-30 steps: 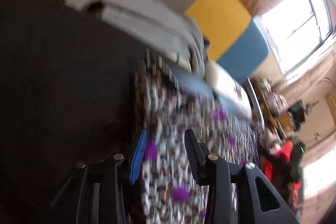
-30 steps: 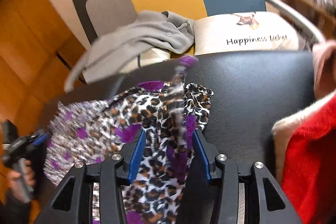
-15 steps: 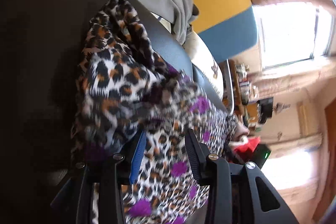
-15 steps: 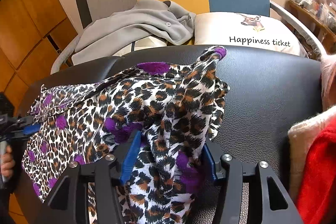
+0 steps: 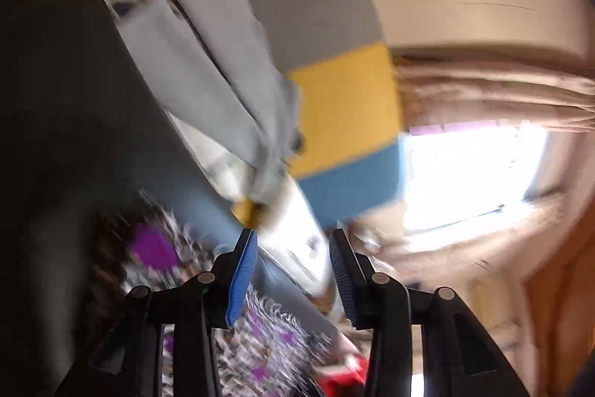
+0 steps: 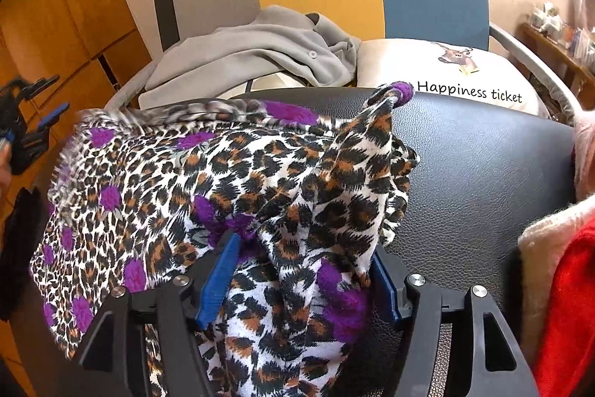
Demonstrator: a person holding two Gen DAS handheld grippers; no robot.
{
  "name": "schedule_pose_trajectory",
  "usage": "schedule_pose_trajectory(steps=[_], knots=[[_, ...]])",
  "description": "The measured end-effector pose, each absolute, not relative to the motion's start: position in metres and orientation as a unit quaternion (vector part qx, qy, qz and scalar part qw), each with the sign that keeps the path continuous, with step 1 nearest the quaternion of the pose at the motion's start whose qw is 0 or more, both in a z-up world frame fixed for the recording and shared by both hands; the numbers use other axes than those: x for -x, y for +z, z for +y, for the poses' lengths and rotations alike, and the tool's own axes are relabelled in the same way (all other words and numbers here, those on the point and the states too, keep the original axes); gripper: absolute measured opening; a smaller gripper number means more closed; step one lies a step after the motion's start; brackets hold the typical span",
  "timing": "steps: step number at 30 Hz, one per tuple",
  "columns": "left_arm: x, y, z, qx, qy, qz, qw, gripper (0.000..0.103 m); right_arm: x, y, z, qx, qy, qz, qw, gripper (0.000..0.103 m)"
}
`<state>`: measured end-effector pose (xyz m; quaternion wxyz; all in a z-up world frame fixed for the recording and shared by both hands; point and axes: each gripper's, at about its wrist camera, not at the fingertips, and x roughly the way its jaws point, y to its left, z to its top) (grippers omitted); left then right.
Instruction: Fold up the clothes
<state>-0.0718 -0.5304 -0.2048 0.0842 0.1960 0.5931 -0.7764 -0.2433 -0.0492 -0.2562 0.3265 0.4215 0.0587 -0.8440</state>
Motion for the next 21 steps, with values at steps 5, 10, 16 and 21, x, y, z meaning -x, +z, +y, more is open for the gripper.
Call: schedule_pose_trajectory(steps=[5,10,16,21], knots=[[0.045,-0.211,-0.502,-0.268,-0.803,0.520,0.113,0.043,0.242,-0.256,-0.049,-0.421,-0.844,0.058,0.328,0.068],[0.016,-0.229,-0.440,-0.340,-0.834,0.420,0.110,0.044,0.240,-0.241,-0.037,-0.421,-0.846,0.042,0.324,0.068],[-0.019,-0.248,-0.369,-0.416,-0.854,0.294,0.109,0.044,0.203,-0.221,-0.016,-0.422,-0.828,0.040,0.367,0.068],[-0.048,-0.252,-0.335,-0.454,-0.856,0.209,0.130,0.042,0.158,-0.247,-0.009,-0.482,-0.786,0.102,0.374,0.068]])
